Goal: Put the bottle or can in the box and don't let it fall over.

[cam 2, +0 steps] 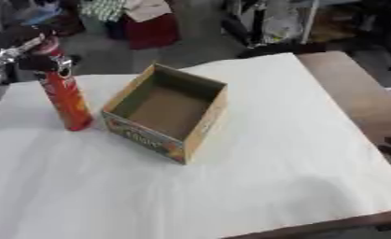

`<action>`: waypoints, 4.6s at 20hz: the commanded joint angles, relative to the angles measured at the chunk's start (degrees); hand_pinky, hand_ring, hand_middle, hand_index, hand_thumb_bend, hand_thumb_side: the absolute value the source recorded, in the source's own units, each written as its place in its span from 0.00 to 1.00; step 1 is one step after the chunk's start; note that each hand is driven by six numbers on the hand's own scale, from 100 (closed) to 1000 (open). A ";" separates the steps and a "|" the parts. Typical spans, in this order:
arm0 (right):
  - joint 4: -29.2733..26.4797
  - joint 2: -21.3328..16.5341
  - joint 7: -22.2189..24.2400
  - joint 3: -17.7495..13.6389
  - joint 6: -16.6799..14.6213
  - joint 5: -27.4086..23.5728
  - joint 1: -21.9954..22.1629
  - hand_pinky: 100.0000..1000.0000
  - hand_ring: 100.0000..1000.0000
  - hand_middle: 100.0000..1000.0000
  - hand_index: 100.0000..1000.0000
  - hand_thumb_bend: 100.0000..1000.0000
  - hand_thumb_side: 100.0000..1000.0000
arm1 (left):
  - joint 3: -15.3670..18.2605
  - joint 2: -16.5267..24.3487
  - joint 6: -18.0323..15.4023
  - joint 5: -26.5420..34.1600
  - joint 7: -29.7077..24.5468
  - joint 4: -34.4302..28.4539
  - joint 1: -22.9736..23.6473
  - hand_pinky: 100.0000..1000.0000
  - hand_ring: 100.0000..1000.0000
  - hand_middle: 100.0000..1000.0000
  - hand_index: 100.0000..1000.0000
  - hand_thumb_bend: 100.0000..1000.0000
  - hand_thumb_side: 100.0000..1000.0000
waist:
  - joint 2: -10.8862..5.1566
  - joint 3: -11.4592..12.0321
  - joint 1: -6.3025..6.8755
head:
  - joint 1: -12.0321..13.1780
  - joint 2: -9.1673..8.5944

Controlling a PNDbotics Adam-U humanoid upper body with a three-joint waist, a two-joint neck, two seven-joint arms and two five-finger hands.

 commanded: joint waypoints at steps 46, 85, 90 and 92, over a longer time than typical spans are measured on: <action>-0.43 -0.60 -0.36 -0.73 0.19 0.20 -0.05 0.96 0.77 0.74 1.00 0.00 0.70 | -2.71 4.91 -2.01 18.60 -2.88 -12.30 -4.24 0.10 0.25 0.34 0.64 0.00 0.45 | -1.25 1.29 -0.32 | -0.76 -0.42; -0.50 0.00 0.52 -0.52 0.21 -0.31 -0.84 0.96 0.77 0.74 1.00 0.00 0.70 | -7.87 0.74 -8.01 27.96 6.85 -28.20 2.54 0.93 0.91 0.93 0.99 0.54 1.00 | -0.83 0.72 -0.64 | -1.33 -1.42; -0.62 0.03 -0.16 -1.53 0.16 -0.09 -0.56 0.96 0.77 0.74 1.00 0.00 0.70 | -5.67 1.99 -3.89 33.79 7.18 -35.03 6.21 0.87 0.80 0.86 0.99 0.33 0.97 | -0.40 2.87 -0.68 | -2.82 -1.58; -0.72 0.04 -0.80 -2.30 0.09 0.15 -0.45 0.96 0.77 0.74 1.00 0.00 0.70 | -3.02 -0.12 -2.16 35.57 8.76 -37.84 8.91 0.85 0.79 0.85 0.98 0.31 0.97 | -0.04 4.45 -0.73 | -3.84 -1.81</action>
